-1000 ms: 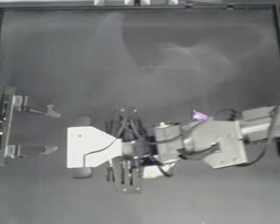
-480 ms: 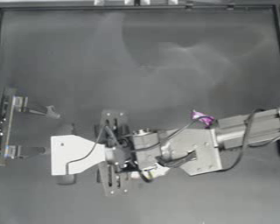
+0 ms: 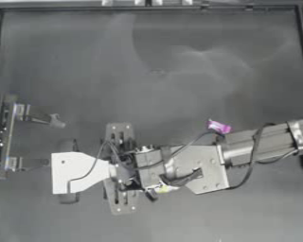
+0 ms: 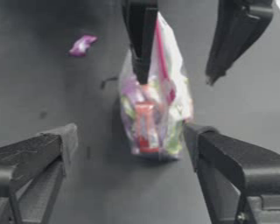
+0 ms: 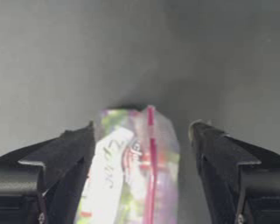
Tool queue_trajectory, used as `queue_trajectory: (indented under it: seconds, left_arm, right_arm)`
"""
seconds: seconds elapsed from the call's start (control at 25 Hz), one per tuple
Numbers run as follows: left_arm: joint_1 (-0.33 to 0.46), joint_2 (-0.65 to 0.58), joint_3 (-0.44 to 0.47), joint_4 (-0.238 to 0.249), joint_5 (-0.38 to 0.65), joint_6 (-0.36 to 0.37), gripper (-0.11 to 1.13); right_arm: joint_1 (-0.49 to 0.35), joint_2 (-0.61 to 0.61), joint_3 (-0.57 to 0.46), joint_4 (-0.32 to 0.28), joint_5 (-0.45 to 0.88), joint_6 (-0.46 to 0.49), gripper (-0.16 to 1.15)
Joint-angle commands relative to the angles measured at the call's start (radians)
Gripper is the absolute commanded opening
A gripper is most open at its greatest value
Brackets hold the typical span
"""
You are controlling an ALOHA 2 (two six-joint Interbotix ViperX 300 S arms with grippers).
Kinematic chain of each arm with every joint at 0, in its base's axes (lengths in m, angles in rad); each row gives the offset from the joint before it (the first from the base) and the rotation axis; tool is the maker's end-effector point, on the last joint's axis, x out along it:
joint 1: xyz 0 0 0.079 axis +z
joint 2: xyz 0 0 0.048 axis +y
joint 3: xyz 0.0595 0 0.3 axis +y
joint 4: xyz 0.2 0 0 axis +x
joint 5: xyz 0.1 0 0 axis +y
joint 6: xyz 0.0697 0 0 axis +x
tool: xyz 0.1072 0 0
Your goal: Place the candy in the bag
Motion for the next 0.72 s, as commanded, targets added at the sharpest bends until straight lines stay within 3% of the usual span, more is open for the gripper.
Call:
queue_trajectory:
  seconds: [0.04, 0.72]
  left_arm:
    - [0.003, 0.005, -0.011, -0.002, -0.008, -0.002, 1.02]
    - [0.002, 0.003, -0.011, -0.002, -0.009, -0.002, 1.02]
  right_arm:
    - [0.003, -0.023, -0.028, -0.015, 0.0, 0.0, 0.94]
    - [0.008, -0.002, -0.041, -0.023, 0.008, 0.0, 0.93]
